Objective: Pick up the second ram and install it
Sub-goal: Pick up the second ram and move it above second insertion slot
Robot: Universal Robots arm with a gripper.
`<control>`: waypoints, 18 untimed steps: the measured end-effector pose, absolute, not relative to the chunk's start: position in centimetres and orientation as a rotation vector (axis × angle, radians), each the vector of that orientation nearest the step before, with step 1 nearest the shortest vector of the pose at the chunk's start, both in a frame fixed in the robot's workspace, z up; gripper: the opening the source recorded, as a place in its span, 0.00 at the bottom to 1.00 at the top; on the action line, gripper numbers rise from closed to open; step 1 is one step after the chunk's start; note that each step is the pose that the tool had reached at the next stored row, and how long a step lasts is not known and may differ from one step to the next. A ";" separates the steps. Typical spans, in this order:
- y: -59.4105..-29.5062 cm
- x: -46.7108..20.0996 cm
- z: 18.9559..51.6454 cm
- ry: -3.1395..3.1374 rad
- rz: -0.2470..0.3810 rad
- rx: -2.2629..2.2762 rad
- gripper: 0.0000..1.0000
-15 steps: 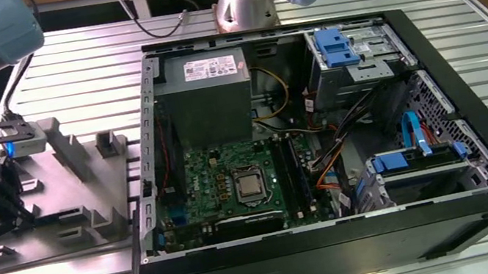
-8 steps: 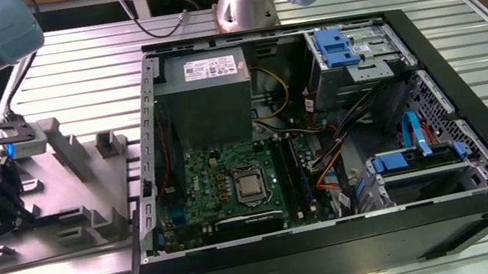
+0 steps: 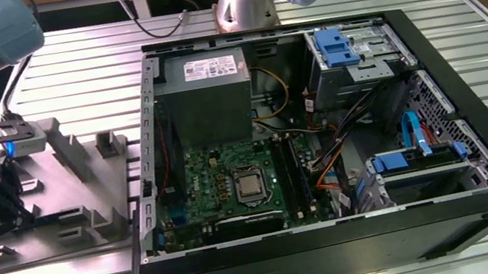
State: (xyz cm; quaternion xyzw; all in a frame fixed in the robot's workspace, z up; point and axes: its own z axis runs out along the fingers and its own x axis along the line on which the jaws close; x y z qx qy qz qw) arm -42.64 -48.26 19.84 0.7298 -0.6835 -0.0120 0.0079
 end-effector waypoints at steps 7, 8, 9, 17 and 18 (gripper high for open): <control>-48.3 -42.6 19.9 -2.137 -0.038 2.282 0.11; -48.3 -42.6 19.9 -2.137 -0.038 2.282 0.11; -48.3 -42.6 20.0 -2.137 -0.038 2.282 0.11; -48.3 -42.6 20.0 -2.137 -0.038 2.282 0.11; -48.3 -42.6 20.0 -2.137 -0.038 2.282 0.11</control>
